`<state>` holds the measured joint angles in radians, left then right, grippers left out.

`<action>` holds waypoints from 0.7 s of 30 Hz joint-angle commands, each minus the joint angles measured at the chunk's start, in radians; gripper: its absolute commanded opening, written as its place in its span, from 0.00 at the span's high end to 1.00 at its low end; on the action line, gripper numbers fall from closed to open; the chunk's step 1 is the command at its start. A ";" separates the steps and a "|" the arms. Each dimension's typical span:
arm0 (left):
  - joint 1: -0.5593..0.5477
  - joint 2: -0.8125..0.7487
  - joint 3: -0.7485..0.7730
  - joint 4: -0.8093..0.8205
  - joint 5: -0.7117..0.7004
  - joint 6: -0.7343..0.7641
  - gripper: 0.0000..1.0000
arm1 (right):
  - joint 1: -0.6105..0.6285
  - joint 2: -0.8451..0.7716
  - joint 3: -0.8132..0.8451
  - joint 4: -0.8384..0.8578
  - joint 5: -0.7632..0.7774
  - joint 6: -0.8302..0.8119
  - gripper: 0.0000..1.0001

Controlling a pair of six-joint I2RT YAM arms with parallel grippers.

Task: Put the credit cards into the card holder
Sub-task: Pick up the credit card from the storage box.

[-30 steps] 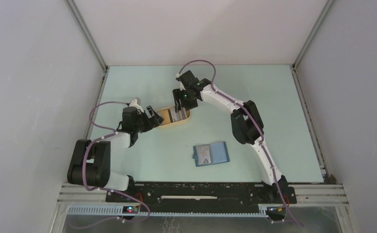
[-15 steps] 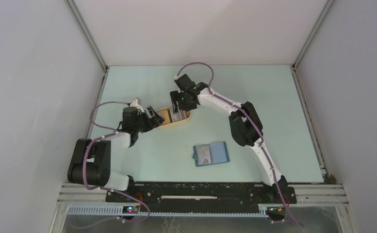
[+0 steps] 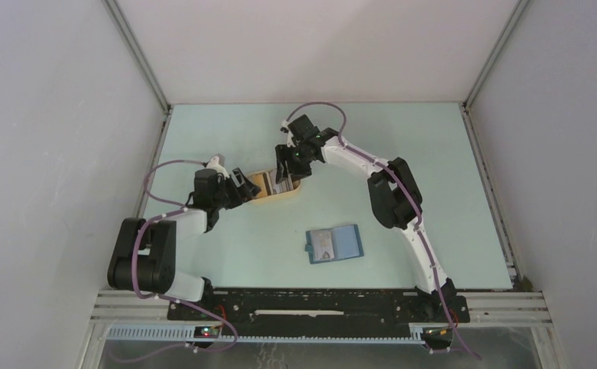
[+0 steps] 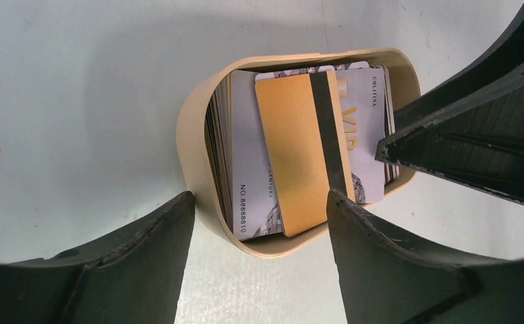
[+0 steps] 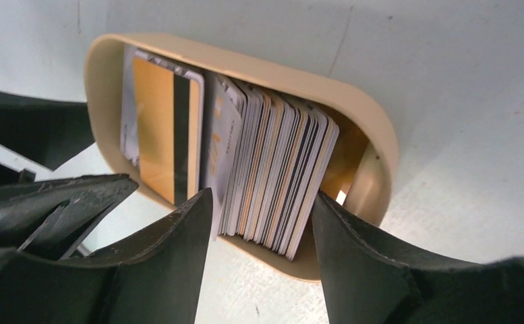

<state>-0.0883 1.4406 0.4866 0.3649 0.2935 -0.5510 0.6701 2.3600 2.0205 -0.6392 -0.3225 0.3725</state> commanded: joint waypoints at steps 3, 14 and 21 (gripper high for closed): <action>0.007 0.014 0.059 0.043 0.033 -0.006 0.25 | -0.011 -0.085 -0.011 0.022 -0.185 0.021 0.39; 0.008 0.024 0.066 0.043 0.047 -0.004 0.27 | -0.039 -0.039 -0.009 0.053 -0.237 0.073 0.38; 0.008 0.037 0.072 0.045 0.060 -0.004 0.28 | -0.063 0.014 0.014 0.099 -0.335 0.134 0.34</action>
<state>-0.0822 1.4662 0.4957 0.3717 0.3019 -0.5507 0.6193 2.3512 2.0037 -0.5945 -0.5720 0.4492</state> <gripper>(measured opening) 0.722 0.653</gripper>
